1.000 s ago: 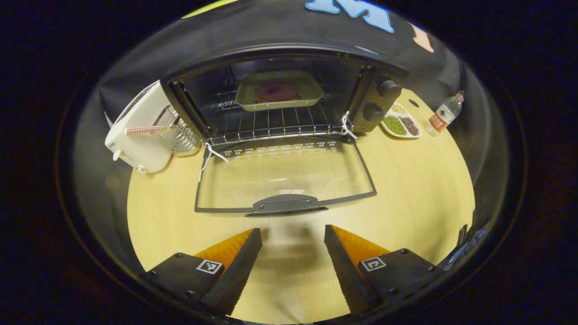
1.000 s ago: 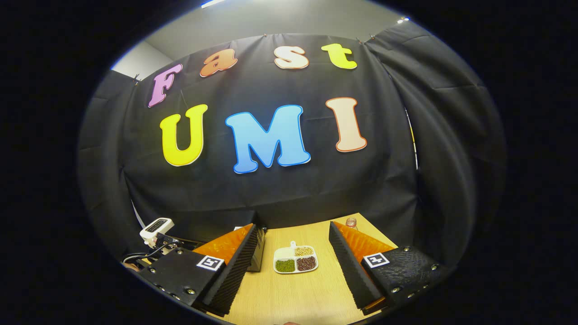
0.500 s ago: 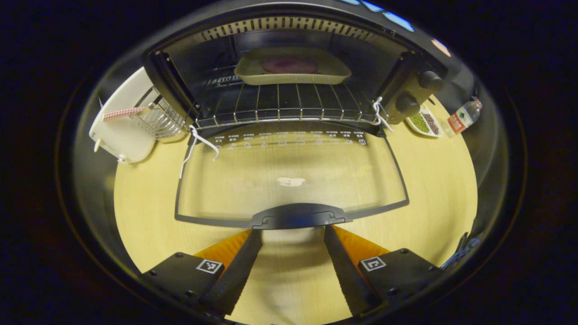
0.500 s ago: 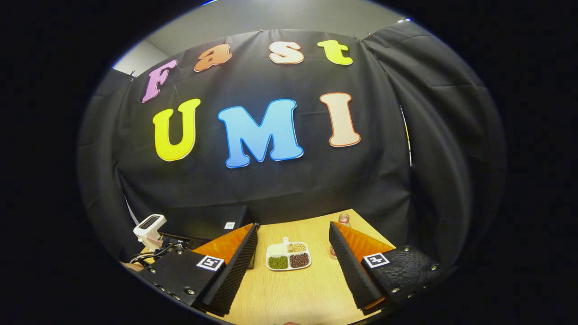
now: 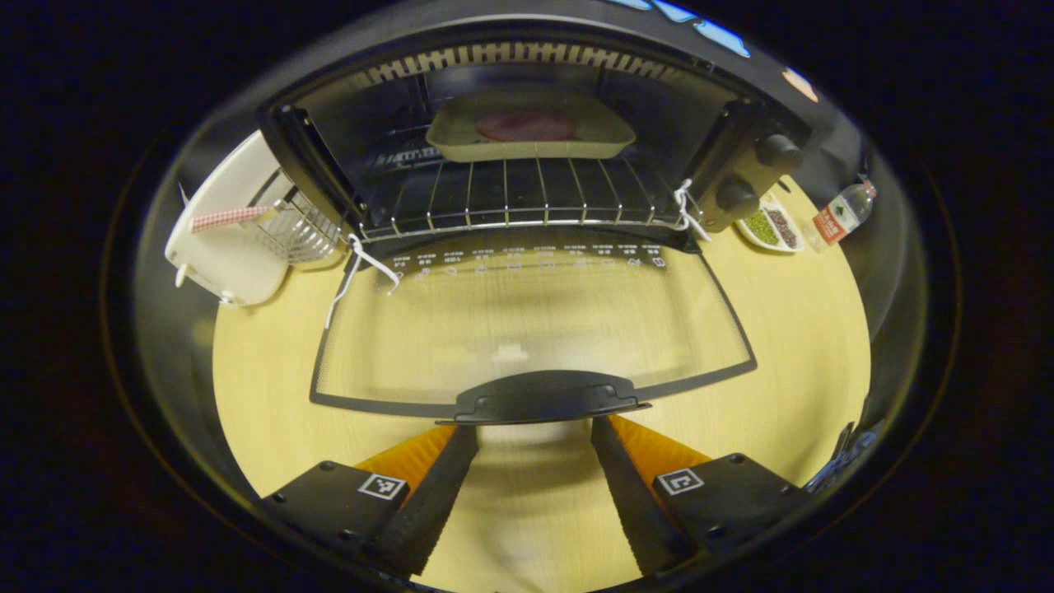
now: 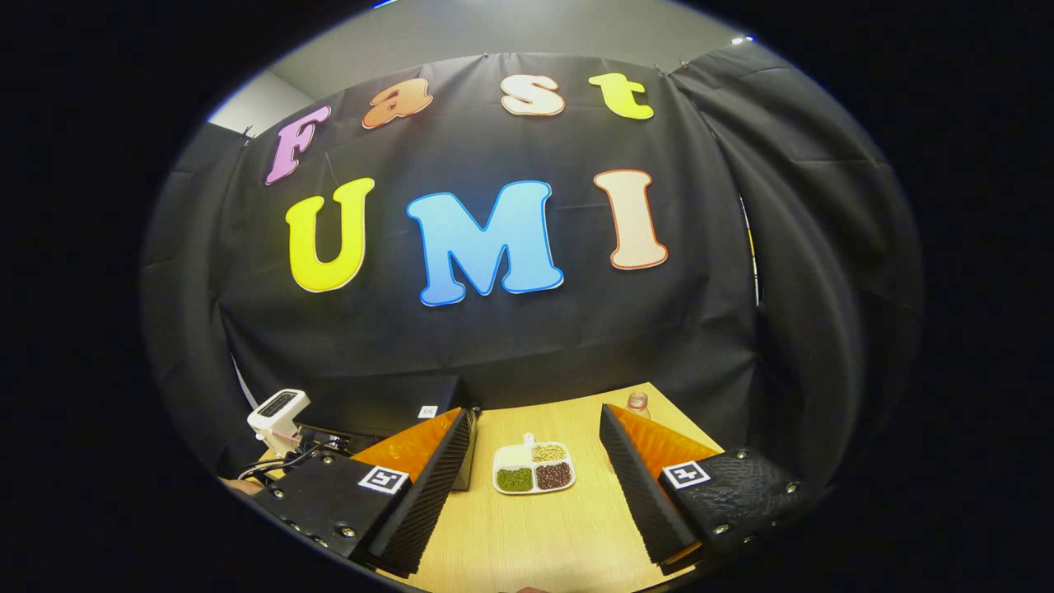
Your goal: Open the electric oven with the left hand, put the food in, and close the electric oven.
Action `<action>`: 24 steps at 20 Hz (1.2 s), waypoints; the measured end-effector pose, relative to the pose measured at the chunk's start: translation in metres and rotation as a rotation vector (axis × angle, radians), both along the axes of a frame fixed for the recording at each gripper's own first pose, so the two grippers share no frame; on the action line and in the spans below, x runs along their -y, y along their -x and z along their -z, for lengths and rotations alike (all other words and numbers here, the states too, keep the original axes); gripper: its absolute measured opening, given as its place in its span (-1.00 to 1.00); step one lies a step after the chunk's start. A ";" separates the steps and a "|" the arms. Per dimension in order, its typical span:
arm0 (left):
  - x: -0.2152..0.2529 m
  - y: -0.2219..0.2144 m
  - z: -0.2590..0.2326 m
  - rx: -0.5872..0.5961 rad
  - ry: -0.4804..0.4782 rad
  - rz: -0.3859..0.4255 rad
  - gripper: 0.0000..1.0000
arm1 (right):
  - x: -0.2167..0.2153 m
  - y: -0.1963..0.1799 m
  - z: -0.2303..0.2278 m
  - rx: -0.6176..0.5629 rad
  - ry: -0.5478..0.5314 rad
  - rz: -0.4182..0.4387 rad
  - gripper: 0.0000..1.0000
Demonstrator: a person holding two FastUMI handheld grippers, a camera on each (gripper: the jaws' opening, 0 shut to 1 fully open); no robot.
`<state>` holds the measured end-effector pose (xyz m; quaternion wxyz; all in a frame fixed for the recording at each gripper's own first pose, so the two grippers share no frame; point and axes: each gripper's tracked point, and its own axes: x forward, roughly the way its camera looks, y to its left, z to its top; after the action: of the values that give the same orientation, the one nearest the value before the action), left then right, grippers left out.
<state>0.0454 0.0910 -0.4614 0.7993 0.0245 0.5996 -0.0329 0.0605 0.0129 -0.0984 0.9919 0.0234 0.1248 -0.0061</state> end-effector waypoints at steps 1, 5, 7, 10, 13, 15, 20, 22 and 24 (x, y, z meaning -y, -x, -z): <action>0.000 0.000 -0.007 0.018 0.004 0.000 0.90 | -0.003 0.001 0.000 0.000 -0.004 -0.005 0.93; 0.001 0.000 -0.029 0.081 0.018 -0.012 0.90 | -0.013 0.003 0.007 -0.025 -0.012 -0.025 0.93; 0.002 -0.002 -0.036 0.098 0.020 -0.008 0.90 | -0.013 0.005 0.006 -0.027 -0.012 -0.025 0.93; 0.003 -0.005 -0.045 0.119 0.024 -0.007 0.97 | -0.012 0.008 0.005 -0.027 -0.013 -0.022 0.93; 0.007 -0.011 -0.055 0.153 0.027 -0.002 0.97 | -0.009 0.010 0.004 -0.028 -0.011 -0.014 0.94; 0.010 -0.017 -0.060 0.172 0.026 -0.002 0.97 | -0.007 0.011 0.004 -0.030 -0.014 -0.008 0.93; 0.017 -0.034 -0.078 0.251 0.032 -0.007 0.90 | -0.002 0.013 0.005 -0.038 -0.020 0.003 0.94; 0.021 -0.043 -0.093 0.313 0.043 -0.010 0.97 | -0.003 0.012 0.005 -0.039 -0.022 0.002 0.94; 0.032 -0.049 -0.110 0.382 0.070 -0.003 0.83 | -0.003 0.013 0.005 -0.038 -0.020 -0.003 0.94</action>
<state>0.0947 0.0589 -0.3515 0.8988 0.0017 0.4357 -0.0474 0.0471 0.0158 -0.1035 0.9891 0.0328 0.1436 -0.0037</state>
